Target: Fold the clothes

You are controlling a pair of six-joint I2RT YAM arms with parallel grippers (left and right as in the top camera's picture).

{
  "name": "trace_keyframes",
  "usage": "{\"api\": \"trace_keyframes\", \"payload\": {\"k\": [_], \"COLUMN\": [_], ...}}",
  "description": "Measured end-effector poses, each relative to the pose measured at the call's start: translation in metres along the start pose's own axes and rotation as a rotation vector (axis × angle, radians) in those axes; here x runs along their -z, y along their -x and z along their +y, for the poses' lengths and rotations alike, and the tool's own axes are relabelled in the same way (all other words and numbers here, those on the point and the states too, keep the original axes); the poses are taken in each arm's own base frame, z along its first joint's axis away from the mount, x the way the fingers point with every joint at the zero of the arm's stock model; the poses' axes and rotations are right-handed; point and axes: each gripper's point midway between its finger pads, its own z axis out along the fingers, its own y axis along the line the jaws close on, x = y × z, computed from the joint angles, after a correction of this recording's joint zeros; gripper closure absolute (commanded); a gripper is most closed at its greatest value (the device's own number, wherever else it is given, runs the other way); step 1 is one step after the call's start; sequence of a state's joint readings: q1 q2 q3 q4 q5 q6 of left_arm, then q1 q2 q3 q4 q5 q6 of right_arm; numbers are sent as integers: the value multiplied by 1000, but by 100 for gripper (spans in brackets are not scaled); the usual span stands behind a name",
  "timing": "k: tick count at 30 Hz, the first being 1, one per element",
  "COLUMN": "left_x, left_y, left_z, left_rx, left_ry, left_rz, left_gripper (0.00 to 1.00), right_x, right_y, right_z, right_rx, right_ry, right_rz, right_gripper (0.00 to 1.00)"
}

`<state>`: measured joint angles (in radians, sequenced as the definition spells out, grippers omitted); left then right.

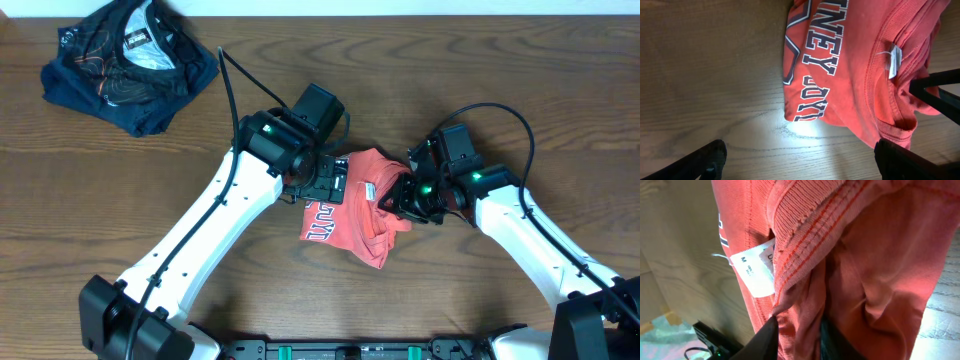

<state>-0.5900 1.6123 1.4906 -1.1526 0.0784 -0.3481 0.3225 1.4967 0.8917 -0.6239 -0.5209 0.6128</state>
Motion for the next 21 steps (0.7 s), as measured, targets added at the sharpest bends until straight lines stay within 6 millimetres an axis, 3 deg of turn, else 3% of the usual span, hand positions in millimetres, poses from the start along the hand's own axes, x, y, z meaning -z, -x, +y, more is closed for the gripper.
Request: {"api": "trace_keyframes", "payload": {"k": [3,12,16,18,21], "left_x": [0,0,0,0,0], "left_y": [-2,-3,-3,-3,-2], "left_z": [1,1,1,1,1], "left_rx": [0,0,0,0,0], "left_ry": [3,5,5,5,5], "left_rz": [7,11,11,11,10], "left_gripper": [4,4,4,4,4], "right_x": [3,29,41,44,44], "right_y": [-1,13,27,32,38], "right_z": [-8,-67,-86,-91,-90], "right_rx": [-16,-152,-179,-180,-161], "right_ry": [-28,-165,-179,-183,-179], "right_rz": [5,-32,-79,-99,-118], "right_gripper": [71,62,77,89,96]}}
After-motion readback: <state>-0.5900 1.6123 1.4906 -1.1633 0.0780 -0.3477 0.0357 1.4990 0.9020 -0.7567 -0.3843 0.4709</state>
